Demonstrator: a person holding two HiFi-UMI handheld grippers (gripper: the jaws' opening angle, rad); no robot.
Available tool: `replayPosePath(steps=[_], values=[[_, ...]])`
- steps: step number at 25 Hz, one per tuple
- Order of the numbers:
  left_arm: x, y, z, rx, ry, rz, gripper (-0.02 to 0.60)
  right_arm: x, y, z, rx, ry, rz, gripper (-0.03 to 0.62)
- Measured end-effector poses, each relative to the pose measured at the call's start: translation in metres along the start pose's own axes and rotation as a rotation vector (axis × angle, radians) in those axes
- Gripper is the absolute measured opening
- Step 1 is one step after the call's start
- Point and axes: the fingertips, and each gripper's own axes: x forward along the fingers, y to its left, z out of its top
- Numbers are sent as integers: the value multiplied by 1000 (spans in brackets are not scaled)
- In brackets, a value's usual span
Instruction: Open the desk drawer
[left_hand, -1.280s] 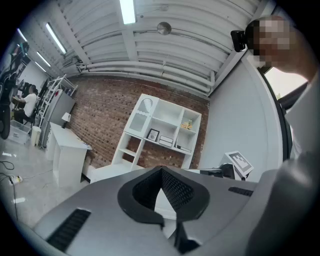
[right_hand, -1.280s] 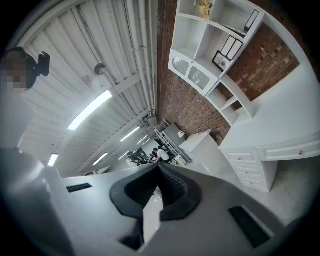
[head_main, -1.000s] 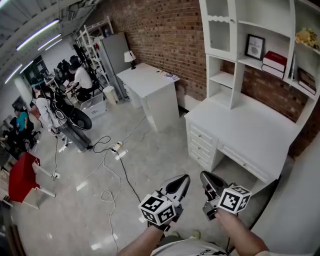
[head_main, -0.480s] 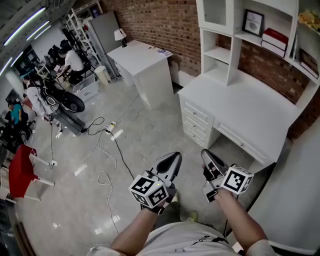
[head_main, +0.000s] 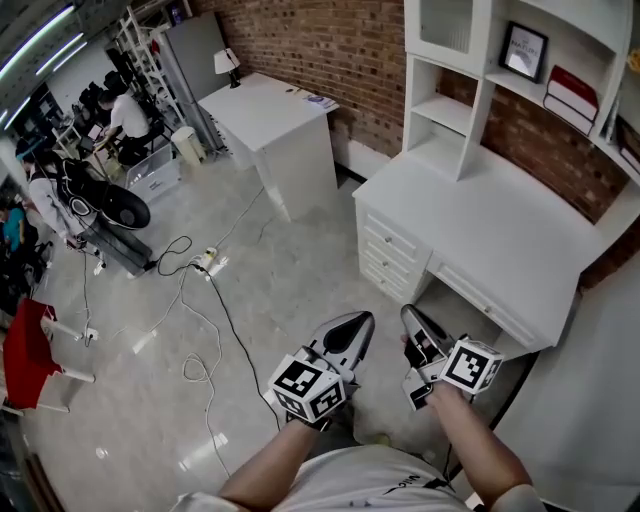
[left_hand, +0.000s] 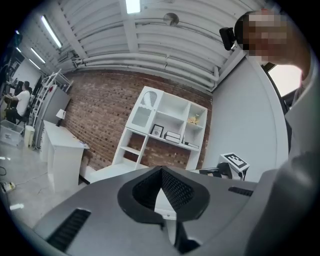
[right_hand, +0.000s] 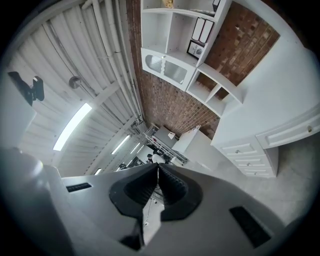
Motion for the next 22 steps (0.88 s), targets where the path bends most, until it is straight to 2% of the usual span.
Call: replayPosePath(steps=[8, 13, 22], values=[[57, 94, 5, 13, 60, -89, 12, 98, -49, 19, 11, -29, -113, 20], [87, 136, 2, 47, 96, -148, 12, 142, -84, 26, 116, -92, -179, 20], [147, 191, -28, 24, 137, -187, 12, 196, -176, 36, 243, -139, -269, 20]])
